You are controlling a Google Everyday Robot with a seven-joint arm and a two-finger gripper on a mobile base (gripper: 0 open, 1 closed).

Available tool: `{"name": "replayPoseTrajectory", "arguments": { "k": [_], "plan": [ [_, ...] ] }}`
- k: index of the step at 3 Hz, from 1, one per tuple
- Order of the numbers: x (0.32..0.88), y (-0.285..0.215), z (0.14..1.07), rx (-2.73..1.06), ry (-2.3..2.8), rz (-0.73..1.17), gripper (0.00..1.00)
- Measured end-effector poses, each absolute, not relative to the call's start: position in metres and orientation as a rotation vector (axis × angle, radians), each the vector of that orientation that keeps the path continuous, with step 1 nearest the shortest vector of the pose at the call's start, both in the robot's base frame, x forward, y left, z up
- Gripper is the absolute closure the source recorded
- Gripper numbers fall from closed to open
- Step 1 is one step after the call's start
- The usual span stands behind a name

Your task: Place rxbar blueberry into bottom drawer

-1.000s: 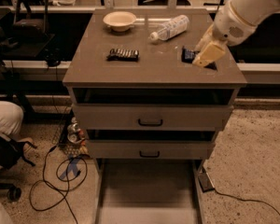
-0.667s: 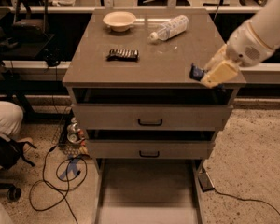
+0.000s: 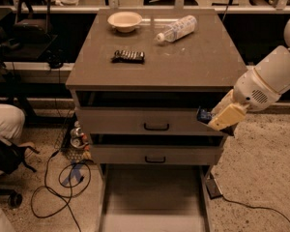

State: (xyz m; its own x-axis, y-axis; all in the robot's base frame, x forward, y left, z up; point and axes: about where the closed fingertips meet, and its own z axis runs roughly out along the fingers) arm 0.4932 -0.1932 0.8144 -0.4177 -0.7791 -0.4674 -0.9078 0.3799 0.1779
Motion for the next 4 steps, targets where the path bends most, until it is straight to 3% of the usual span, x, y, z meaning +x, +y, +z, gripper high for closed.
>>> {"name": "replayPoseTrajectory", "arguments": {
  "k": [1,4],
  "plan": [
    [0.493,-0.193,0.813,-1.48,2.339,0.597,1.0],
    [0.464,-0.164,0.596,-1.135,2.472,1.119,1.0]
  ]
}}
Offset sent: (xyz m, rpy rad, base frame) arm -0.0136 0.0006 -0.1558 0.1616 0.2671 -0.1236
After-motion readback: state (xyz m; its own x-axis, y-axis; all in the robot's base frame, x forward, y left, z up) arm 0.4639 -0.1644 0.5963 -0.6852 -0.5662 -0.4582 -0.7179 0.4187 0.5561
